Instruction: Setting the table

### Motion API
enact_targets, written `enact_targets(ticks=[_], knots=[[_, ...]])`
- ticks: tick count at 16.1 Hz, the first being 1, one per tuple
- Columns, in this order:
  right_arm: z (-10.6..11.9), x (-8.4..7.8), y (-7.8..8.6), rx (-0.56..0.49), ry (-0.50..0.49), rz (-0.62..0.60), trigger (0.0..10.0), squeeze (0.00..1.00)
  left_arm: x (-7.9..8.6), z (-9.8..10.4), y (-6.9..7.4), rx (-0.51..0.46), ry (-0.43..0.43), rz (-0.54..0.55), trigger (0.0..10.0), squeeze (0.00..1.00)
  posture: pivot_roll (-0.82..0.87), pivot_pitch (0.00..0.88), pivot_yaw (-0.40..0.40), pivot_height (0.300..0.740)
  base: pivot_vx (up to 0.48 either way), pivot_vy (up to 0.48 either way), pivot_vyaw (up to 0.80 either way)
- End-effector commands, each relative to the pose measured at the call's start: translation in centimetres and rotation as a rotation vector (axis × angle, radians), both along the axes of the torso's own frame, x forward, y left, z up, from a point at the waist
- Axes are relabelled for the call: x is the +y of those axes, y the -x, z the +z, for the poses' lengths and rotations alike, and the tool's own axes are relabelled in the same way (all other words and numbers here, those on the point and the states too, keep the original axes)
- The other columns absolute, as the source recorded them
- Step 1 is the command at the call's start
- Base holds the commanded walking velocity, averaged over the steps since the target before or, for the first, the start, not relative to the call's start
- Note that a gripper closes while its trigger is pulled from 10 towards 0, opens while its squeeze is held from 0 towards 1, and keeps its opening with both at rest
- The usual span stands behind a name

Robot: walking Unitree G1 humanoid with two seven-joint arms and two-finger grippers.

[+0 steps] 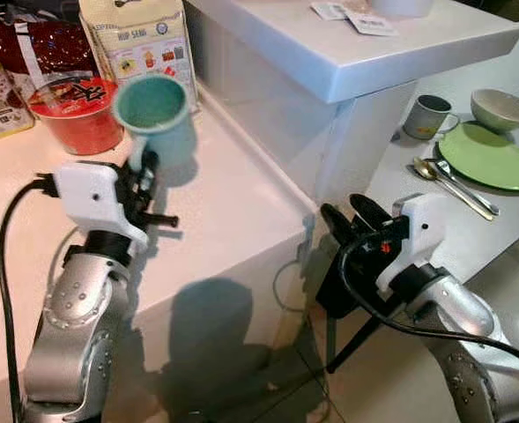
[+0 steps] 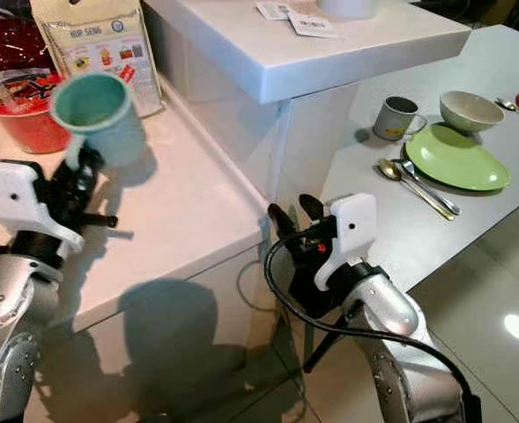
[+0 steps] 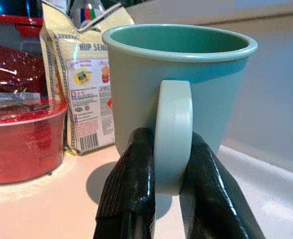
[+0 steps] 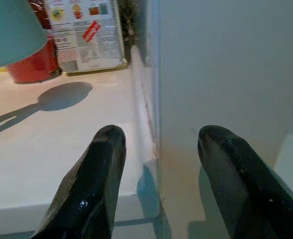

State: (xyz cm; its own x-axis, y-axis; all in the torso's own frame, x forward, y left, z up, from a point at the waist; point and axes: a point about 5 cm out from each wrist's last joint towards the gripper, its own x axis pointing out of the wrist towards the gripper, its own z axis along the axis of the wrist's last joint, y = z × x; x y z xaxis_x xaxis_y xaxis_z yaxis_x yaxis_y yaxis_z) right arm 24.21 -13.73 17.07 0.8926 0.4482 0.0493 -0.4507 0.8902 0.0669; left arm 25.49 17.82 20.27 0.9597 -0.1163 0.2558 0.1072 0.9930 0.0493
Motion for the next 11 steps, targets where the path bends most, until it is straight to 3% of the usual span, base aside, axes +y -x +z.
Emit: enact_targets(ticks=[1, 4, 7, 11], knots=[[0.17, -0.41, -0.05, -0.010, 0.001, -0.034, 10.0, 0.00, -0.67, 0.49, 0.12, -0.017, -0.017, -0.024, 10.0, 0.00, 0.04, 0.011, -0.039, 0.740, 0.000, 0.000, 0.00], [-0.05, -0.69, -0.17, -0.006, -0.002, -0.053, 10.0, 0.00, -1.29, 0.10, 0.67, 0.012, -0.029, -0.033, 10.0, 0.00, 0.06, 0.008, -0.050, 0.740, -0.241, 0.000, 0.00], [0.35, -0.33, -0.32, -0.018, 0.002, -0.063, 10.0, 0.00, -1.00, 0.44, 0.09, 0.013, -0.036, -0.035, 10.0, 0.00, 0.03, 0.023, -0.032, 0.740, -0.245, 0.000, 0.00], [-0.05, -0.93, -0.19, -0.005, 0.004, -0.089, 10.0, 0.00, -1.64, -0.02, 0.43, 0.032, -0.045, -0.048, 10.0, 0.00, 0.05, 0.032, -0.027, 0.740, -0.270, 0.000, 0.00]])
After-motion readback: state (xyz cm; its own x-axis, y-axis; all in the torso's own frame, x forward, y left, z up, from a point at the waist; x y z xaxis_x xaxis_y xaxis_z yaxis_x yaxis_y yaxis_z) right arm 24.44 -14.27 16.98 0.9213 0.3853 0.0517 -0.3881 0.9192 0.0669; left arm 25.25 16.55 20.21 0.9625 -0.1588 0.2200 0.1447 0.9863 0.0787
